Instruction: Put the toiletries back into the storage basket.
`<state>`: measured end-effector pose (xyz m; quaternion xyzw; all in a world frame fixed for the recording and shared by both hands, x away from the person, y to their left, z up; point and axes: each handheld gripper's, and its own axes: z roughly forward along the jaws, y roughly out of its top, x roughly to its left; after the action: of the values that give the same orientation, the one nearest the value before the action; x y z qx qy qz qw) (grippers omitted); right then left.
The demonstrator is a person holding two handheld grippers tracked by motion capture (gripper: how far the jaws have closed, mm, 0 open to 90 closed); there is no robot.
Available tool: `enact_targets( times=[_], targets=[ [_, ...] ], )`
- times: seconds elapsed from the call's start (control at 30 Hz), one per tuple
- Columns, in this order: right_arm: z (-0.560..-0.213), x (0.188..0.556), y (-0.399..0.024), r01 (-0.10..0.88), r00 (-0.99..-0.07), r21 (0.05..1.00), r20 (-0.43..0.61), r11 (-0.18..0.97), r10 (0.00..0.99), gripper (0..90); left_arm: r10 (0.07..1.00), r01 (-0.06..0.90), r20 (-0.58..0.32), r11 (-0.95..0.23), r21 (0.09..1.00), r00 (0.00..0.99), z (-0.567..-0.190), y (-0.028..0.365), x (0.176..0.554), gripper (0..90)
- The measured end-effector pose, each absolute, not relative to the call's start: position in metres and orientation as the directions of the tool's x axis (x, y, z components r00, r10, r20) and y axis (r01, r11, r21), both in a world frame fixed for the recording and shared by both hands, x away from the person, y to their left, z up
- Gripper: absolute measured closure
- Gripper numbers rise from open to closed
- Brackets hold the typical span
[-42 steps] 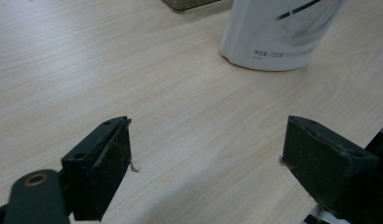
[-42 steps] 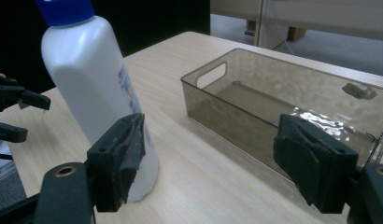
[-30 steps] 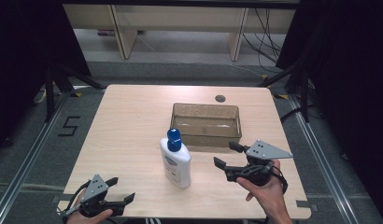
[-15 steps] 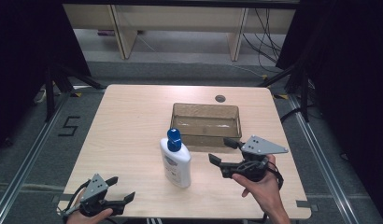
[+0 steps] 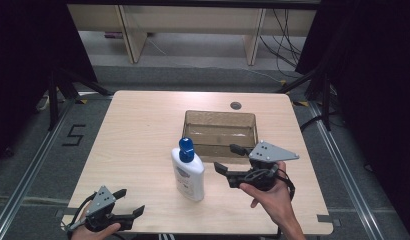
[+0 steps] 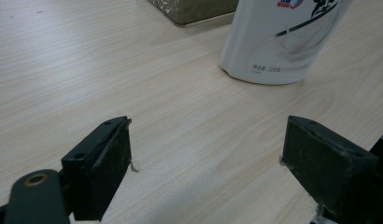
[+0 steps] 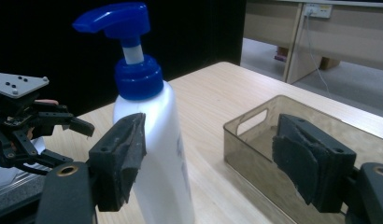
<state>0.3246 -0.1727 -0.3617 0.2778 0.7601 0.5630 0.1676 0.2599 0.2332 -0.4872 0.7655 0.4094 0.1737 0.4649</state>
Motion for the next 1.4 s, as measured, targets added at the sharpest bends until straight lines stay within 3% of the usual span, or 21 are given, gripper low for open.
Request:
enact_targets(
  times=[0.63, 1.4],
  targets=[
    [-0.348, 0.324, -0.143, 0.156, -0.852, 0.965, 0.022, 0.213, 0.523, 26.9, 0.788, 0.465, -0.103, -0.248, 0.850, 0.607, -0.486, 0.234, 0.259, 15.1],
    [-0.351, 0.339, -0.106, 0.163, -0.883, 0.959, 0.037, 0.233, 0.468, 32.1, 0.783, 0.472, -0.124, -0.232, 0.851, 0.609, -0.487, 0.233, 0.260, 15.1]
  ],
)
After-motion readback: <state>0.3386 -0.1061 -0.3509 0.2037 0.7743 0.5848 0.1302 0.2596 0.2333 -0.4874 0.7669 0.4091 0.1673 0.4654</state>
